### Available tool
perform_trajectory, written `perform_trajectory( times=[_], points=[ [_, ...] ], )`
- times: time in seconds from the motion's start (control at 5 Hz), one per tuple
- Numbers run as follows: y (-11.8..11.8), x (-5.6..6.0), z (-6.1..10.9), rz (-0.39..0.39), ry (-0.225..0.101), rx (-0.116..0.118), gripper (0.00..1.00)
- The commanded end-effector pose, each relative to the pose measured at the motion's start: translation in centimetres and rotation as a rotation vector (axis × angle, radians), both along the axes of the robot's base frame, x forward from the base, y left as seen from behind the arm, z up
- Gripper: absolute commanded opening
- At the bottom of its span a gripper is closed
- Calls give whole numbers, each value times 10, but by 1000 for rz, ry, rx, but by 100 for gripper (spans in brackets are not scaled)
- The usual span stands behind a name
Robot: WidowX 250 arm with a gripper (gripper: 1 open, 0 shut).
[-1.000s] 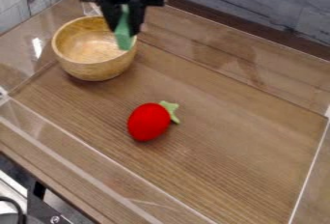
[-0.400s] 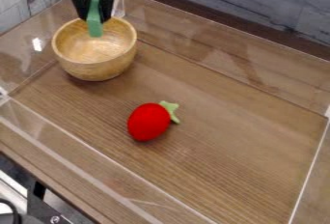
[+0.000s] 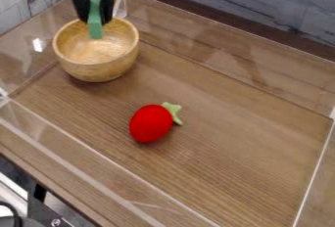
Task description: Put the green object in the brown bowl
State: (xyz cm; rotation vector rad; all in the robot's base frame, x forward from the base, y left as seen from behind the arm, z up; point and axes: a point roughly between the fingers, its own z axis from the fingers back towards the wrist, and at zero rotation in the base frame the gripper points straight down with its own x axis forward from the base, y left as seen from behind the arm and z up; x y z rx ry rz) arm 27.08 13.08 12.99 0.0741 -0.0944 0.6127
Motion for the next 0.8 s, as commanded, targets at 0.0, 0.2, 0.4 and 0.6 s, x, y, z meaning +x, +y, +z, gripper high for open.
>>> perform_trajectory(
  times=[0.0,0.2,0.4,0.6],
  points=[
    [2,-3,-5,-26,-14,22,0],
    [16,-5,-19,-14,1,26,0],
    [25,-7,-29,-9,6,21,0],
    [18,1,-42,-54,10,6,0]
  ],
)
